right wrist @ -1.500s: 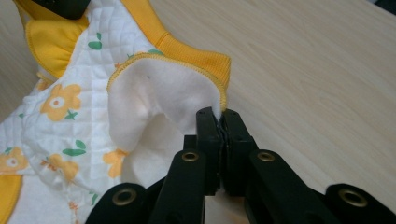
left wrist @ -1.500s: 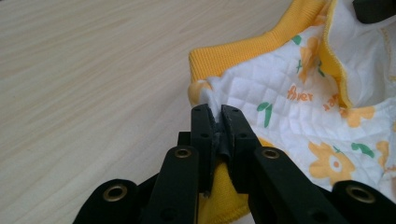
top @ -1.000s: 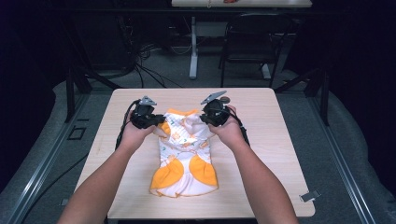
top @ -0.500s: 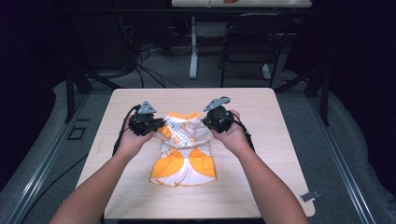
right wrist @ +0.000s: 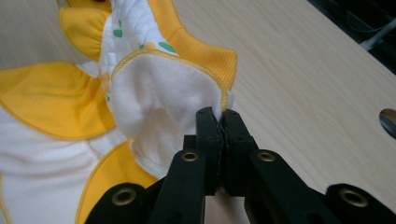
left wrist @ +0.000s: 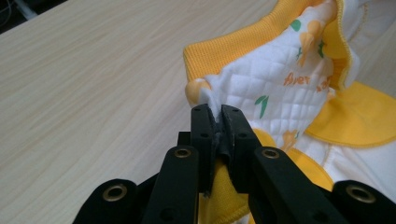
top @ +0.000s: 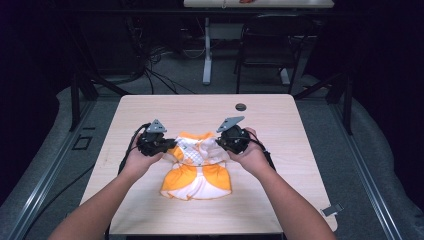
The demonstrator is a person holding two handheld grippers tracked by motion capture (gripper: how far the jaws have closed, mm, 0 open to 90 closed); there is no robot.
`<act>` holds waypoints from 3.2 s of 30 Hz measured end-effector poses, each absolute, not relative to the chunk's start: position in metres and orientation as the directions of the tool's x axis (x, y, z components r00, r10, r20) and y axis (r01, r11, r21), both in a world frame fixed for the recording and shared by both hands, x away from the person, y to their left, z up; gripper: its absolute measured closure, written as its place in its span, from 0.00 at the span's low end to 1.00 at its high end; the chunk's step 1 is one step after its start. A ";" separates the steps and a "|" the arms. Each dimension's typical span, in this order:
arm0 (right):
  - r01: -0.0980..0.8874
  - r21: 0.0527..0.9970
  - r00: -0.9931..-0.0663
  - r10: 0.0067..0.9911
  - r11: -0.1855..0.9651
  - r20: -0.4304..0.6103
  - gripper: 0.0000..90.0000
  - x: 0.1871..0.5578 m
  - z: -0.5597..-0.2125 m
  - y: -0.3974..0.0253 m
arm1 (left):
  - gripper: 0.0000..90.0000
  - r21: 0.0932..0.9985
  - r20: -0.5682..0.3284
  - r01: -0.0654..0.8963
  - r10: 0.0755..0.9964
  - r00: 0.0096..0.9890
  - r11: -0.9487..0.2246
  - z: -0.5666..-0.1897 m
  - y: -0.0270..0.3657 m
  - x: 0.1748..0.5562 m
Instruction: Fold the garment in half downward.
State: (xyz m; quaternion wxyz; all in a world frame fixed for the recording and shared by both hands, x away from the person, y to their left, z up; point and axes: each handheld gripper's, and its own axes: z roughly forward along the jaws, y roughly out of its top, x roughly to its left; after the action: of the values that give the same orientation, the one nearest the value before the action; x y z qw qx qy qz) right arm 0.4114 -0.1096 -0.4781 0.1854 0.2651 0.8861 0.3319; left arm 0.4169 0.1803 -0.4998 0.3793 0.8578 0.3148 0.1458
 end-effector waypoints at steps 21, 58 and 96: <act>0.414 0.656 -0.813 0.581 0.631 -0.046 0.97 0.389 -0.519 -0.115 | 0.93 0.711 -0.089 0.487 0.623 0.777 -0.507 -0.536 0.184 0.396; 0.454 0.734 -0.779 0.625 0.504 0.053 1.00 0.381 -0.507 -0.126 | 1.00 0.725 -0.145 0.543 0.677 0.721 -0.423 -0.520 0.191 0.393; 0.436 0.734 -0.834 0.539 0.520 0.113 1.00 0.347 -0.512 -0.112 | 1.00 0.713 -0.197 0.511 0.562 0.803 -0.481 -0.522 0.183 0.350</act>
State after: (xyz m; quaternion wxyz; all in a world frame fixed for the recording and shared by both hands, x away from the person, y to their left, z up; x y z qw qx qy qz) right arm 0.3468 -0.1120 -0.5122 0.0643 0.2804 0.8695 0.4016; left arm 0.3504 0.1826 -0.5222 0.4028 0.8599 0.3119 0.0318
